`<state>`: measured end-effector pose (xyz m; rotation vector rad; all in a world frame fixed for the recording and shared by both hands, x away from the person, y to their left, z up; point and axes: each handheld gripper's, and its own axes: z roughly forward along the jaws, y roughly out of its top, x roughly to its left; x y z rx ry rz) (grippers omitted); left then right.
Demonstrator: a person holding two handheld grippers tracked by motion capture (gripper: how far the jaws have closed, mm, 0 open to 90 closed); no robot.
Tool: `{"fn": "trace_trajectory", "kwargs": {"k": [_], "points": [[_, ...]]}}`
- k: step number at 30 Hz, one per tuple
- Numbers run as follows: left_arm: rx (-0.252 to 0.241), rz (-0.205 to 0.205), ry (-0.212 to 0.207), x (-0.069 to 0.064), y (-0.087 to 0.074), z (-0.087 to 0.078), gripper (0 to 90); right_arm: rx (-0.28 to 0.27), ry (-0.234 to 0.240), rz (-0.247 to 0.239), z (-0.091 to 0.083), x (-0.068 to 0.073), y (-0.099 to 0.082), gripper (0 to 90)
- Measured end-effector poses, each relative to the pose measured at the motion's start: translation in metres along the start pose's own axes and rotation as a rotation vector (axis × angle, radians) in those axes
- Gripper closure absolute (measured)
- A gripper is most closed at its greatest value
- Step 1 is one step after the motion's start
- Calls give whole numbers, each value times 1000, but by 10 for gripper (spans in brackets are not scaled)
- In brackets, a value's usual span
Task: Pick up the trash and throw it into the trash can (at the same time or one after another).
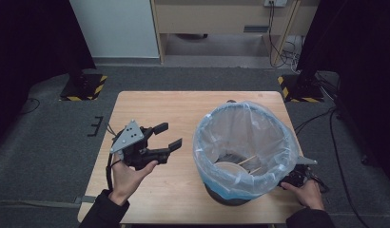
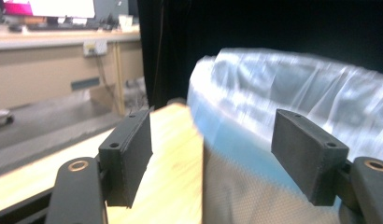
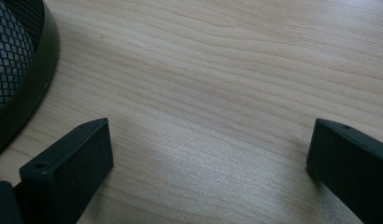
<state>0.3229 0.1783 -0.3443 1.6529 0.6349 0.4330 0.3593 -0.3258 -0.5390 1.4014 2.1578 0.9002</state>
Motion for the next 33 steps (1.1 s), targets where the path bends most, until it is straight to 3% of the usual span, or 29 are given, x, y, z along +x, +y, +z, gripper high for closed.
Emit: {"fn": "trace_trajectory", "kwargs": {"k": [5,11,14,20,23,26,33], "points": [[102,-26,28,8,-29,2,272,3,0,0,0,0,0,6],[279,-57,91,25,-79,6,257,3,1,-4,0,0,0,6],[390,-72,140,38,-109,1,245,0,0,-4,0,0,0,6],[550,-190,227,64,-146,-12,223,0,1,-6,0,0,0,6],[591,-199,269,71,-153,-14,212,0,2,-5,0,1,0,6],[601,-205,285,74,-156,-14,184,0,2,-4,0,1,0,6],[706,-215,323,85,-165,-17,169,0,2,-5,0,1,0,6]]}}
